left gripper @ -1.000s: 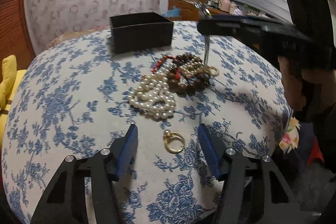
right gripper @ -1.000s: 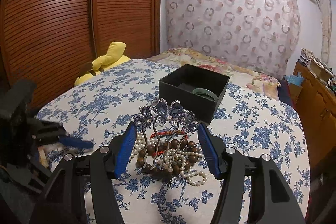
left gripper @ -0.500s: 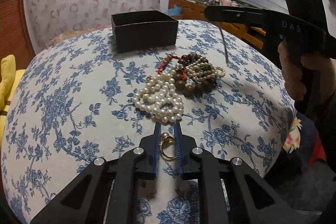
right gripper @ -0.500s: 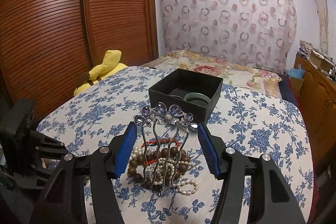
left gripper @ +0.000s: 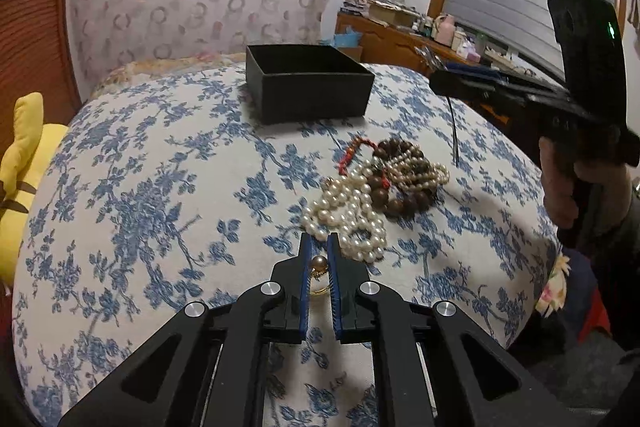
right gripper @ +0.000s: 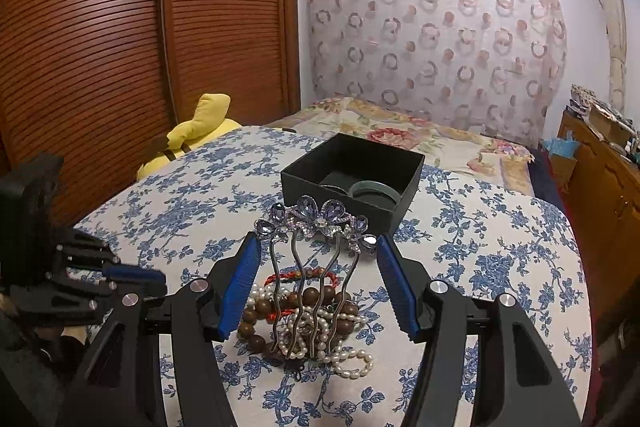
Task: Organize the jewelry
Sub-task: 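Grasp the gold ring with the left tool, then lower the hair comb into the box with the right tool while the left drops the ring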
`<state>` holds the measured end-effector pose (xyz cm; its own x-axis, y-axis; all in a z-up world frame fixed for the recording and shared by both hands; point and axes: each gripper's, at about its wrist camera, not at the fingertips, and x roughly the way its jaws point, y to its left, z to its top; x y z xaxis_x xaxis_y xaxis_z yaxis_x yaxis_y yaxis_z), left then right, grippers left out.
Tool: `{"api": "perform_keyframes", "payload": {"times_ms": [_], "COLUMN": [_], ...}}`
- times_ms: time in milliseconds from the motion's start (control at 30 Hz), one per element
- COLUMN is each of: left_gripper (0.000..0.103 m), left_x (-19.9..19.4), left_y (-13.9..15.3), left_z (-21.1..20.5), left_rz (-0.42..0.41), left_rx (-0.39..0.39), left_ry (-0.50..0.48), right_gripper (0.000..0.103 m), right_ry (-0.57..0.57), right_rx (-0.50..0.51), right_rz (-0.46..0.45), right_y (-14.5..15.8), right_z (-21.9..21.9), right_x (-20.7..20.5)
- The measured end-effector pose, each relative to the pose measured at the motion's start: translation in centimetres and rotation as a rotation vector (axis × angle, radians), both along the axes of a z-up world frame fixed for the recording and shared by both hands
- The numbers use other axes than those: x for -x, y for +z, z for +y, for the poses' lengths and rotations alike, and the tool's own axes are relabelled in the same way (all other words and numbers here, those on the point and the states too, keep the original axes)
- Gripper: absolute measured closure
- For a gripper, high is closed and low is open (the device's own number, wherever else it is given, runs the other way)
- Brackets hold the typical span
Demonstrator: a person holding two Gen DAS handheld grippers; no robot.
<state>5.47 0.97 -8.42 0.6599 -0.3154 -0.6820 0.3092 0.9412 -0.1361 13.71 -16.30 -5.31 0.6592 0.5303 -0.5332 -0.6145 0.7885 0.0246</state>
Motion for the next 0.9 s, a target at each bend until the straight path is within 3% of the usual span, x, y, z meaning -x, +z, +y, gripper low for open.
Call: {"api": "perform_keyframes", "payload": {"times_ms": [433, 700, 900], "left_gripper": [0.096, 0.096, 0.096], "left_x": [-2.0, -7.1, -11.8], "left_y": [2.2, 6.1, 7.3], "left_z": [0.6, -0.1, -0.4], "left_rz": [-0.037, -0.1, -0.103], "left_rx": [0.035, 0.057, 0.063], "left_ry": [0.004, -0.004, 0.001], "right_gripper": [0.041, 0.041, 0.041], "right_ry": [-0.004, -0.02, -0.024], "right_rx": [-0.003, 0.004, 0.005], "right_rz": [-0.02, -0.037, -0.057], "right_y": [0.6, 1.9, 2.9], "right_z": [0.1, 0.6, 1.5], "right_x": [-0.7, -4.1, -7.6]}}
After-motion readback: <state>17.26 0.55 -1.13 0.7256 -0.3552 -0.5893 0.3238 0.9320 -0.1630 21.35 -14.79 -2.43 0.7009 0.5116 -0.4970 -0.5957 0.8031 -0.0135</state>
